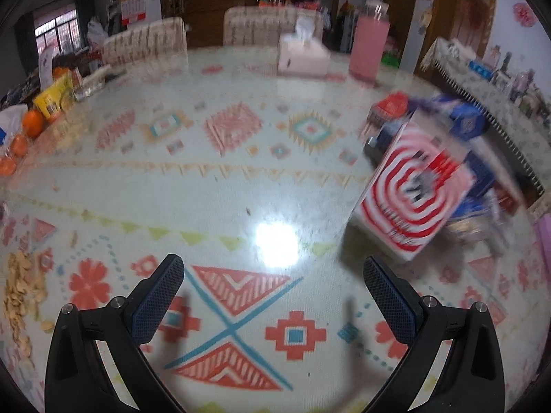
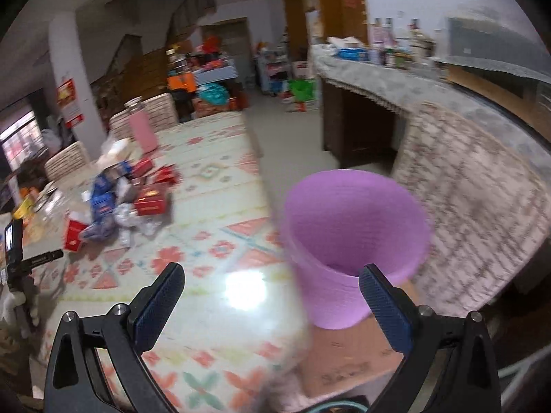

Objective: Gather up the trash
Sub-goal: 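Grasp the red SHUANGXI cigarette pack with the right tool while the left tool grasps the red-white target box, then carry both boxes to the purple wastebasket and open both tools to drop them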

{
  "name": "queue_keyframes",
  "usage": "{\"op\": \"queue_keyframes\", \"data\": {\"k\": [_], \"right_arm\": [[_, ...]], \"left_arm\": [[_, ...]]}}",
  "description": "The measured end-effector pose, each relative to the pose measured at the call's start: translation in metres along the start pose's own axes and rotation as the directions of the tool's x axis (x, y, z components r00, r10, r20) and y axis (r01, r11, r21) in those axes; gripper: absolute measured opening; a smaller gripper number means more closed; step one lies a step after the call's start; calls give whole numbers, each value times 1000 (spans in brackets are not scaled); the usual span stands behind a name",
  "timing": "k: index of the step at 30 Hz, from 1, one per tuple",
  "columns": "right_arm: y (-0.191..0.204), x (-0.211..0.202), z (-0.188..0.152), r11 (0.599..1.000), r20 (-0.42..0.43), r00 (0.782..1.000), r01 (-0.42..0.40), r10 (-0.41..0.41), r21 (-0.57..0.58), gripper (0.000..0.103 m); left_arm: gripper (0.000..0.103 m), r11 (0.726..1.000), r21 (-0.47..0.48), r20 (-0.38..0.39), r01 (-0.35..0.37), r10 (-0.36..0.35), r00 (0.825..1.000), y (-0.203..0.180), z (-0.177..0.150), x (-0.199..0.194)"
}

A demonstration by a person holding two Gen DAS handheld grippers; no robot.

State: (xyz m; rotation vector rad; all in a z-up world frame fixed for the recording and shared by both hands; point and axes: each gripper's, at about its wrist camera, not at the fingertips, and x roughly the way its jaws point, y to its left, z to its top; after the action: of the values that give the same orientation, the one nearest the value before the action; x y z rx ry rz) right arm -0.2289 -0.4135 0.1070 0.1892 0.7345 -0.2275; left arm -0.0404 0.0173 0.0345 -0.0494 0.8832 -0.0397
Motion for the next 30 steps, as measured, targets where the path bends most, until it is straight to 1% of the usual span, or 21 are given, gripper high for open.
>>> {"op": "queue_keyframes", "data": {"k": [3,5,7,9,10,13,16,18,20,21,22,23,24,27,30], "right_arm": [[28,21,4,998,-28,998,-63,62,-24,103],[47,38,7,994,-49,994,-102,101,-32,103],[67,57,10,990,-73,988,-136,134,-33,103],[81,73,12,986,-94,982,-166,163,-24,103],[86,78,13,984,-101,980,-177,174,-20,103],[104,97,19,981,-126,974,-193,189,-22,103],[117,112,26,980,-146,971,-197,190,-35,103],[123,117,33,979,-145,971,-201,192,-48,103],[130,125,41,978,-141,972,-198,187,-65,103],[134,131,47,978,-140,973,-197,185,-72,103],[137,136,51,978,-141,973,-196,184,-76,103],[141,145,57,978,-144,973,-193,180,-79,103],[143,150,61,978,-145,973,-191,178,-81,103],[152,173,74,981,-153,977,-164,148,-101,103],[161,202,86,985,-185,976,-135,113,-111,103]], "left_arm": [[103,999,30,36,42,-43,998,-3,11,-16],[103,995,59,36,77,-79,996,-9,17,-18],[103,986,122,28,114,-118,993,-24,24,-15],[103,972,189,16,139,-145,989,-42,29,-8],[103,959,238,11,156,-163,987,-53,32,-3],[103,928,331,-4,170,-178,984,-76,36,13],[103,914,367,-13,176,-184,983,-86,37,26],[103,914,366,-16,174,-180,983,-88,39,32],[103,917,343,-27,203,-206,978,-85,41,36],[99,918,323,-43,229,-227,973,-83,42,37],[92,921,312,-51,235,-230,972,-82,43,38],[67,921,302,-68,245,-235,970,-80,43,40],[59,924,294,-84,245,-231,969,-78,43,41],[58,927,259,-78,271,-260,962,-71,42,39],[58,925,242,-56,292,-287,956,-65,42,32]]}}
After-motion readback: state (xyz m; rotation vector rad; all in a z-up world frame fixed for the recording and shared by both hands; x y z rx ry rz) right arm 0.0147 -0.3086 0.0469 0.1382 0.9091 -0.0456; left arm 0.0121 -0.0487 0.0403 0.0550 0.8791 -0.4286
